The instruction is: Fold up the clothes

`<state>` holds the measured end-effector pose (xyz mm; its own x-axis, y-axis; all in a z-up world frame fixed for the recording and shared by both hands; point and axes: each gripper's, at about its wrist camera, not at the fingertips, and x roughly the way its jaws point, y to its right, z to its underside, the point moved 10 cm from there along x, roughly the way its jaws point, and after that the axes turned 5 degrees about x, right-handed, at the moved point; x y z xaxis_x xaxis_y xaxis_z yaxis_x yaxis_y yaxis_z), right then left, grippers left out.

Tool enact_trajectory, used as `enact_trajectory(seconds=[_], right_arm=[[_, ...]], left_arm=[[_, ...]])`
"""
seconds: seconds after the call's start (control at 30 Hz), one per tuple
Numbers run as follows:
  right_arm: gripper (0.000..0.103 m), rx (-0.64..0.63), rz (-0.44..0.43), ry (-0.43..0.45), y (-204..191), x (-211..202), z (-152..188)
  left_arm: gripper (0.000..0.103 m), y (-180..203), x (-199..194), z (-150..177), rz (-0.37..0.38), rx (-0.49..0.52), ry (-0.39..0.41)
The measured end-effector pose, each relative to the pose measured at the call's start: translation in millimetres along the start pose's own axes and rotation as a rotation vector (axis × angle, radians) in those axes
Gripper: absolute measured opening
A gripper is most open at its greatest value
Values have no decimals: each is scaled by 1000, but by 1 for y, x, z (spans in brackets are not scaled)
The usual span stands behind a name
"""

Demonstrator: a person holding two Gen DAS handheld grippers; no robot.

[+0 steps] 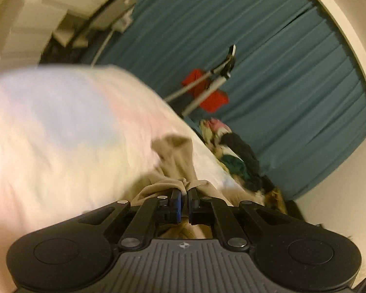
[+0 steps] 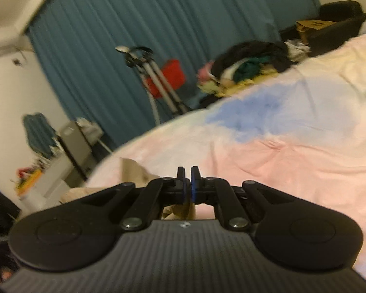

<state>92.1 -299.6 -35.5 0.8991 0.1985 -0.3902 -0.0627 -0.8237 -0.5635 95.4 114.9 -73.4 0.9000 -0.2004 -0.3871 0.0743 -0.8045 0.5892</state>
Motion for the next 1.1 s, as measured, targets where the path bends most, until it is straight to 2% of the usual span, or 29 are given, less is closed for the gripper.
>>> enact_trajectory(seconds=[0.03,0.13,0.23,0.37,0.43,0.47,0.5,0.53,0.57,0.6,0.63,0.67,0.77,0.83,0.9,1.03,1.1], right_arm=[[7,3,28,-17,6,3,3],[8,33,98,-95,26,24,19],[10,56,137,-181,38,49,39],[12,25,213,-193,44,63,46],[13,-7,239,-179,44,60,45],[18,-25,244,-160,41,57,42],[37,-35,246,-136,38,53,38],[48,-46,244,-111,34,49,35],[66,-62,231,-86,27,45,32],[69,-77,218,-61,20,41,30],[69,-92,204,-37,13,37,27],[69,-111,187,-19,5,34,27],[69,-203,111,-47,-27,33,46],[69,-241,67,-89,-43,36,64],[68,-264,28,-137,-55,41,81],[68,-350,6,-210,-71,55,113],[69,-404,26,-217,-73,61,121]], left_arm=[[5,2,-5,-7,-27,30,5],[5,2,16,-19,-135,122,-30],[5,-7,54,1,-228,232,-146],[8,-31,128,18,-292,284,-270],[10,-41,142,17,-282,265,-280],[13,-43,142,17,-274,245,-279],[14,-44,140,16,-268,225,-278],[17,-46,131,16,-259,207,-277],[27,-46,124,15,-248,194,-279],[32,-46,113,16,-236,187,-280],[42,-42,103,14,-221,183,-274],[48,-40,84,15,-206,184,-265],[57,-22,49,18,-178,268,-229],[58,-7,34,26,-156,337,-212],[59,10,33,40,-118,415,-229],[58,40,44,87,-41,552,-346],[58,50,54,110,-36,658,-365]])
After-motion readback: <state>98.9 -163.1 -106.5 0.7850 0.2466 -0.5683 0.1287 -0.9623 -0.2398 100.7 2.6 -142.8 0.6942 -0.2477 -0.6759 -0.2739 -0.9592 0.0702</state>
